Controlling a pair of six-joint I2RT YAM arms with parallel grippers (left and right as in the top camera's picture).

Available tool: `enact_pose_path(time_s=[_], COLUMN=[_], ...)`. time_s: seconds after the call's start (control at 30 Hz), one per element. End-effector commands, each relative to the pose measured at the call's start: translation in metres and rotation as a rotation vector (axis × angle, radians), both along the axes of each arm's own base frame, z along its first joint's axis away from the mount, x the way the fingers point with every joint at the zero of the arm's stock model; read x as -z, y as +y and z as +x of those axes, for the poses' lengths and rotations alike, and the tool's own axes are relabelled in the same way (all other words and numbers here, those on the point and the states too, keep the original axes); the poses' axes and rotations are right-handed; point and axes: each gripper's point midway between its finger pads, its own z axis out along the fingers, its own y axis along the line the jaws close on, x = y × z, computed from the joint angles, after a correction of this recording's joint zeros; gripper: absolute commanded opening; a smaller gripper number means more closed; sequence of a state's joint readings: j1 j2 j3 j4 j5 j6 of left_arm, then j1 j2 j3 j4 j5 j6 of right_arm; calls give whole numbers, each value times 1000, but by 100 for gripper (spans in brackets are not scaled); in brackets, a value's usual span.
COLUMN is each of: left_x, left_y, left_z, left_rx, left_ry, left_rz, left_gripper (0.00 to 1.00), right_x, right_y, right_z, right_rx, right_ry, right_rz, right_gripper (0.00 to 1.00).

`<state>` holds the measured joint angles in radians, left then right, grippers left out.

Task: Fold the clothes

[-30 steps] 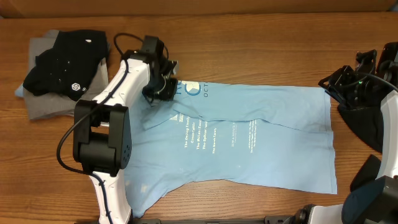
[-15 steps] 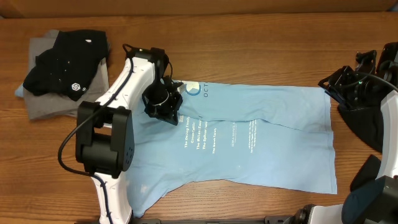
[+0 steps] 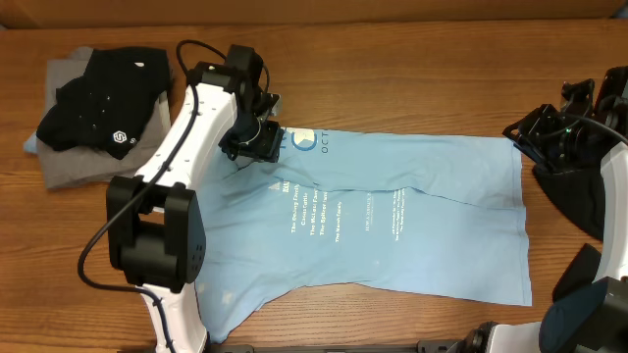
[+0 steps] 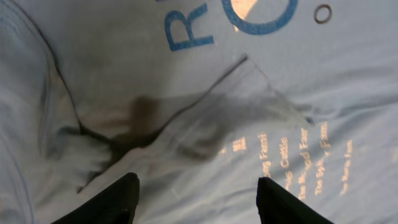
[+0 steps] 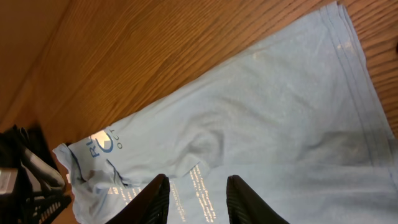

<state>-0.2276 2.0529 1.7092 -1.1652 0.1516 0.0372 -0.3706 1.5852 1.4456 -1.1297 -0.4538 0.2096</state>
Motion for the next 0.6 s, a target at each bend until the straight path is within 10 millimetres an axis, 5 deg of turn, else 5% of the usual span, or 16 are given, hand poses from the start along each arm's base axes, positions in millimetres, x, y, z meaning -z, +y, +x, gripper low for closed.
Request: enact_pose_path(time_s=[0.0, 0.17, 0.2, 0.3, 0.33, 0.57], left_x=[27, 58, 60, 55, 53, 30], left_y=[5, 6, 6, -2, -4, -25], left_z=[8, -5, -8, -18, -20, -44], left_rx=[43, 71, 74, 102, 104, 108], left_ry=[23, 126, 142, 176, 186, 251], left_rz=[34, 48, 47, -9, -22, -85], left_gripper=[64, 57, 50, 9, 4, 4], right_x=[3, 3, 3, 3, 3, 4], right_y=[1, 1, 1, 1, 1, -1], right_z=[-1, -2, -2, -2, -2, -2], right_rx=[-7, -7, -7, -7, -7, -1], right_ry=[6, 10, 11, 10, 10, 16], right_rz=[-8, -6, -6, -6, -6, -20], right_gripper=[34, 34, 34, 34, 34, 34])
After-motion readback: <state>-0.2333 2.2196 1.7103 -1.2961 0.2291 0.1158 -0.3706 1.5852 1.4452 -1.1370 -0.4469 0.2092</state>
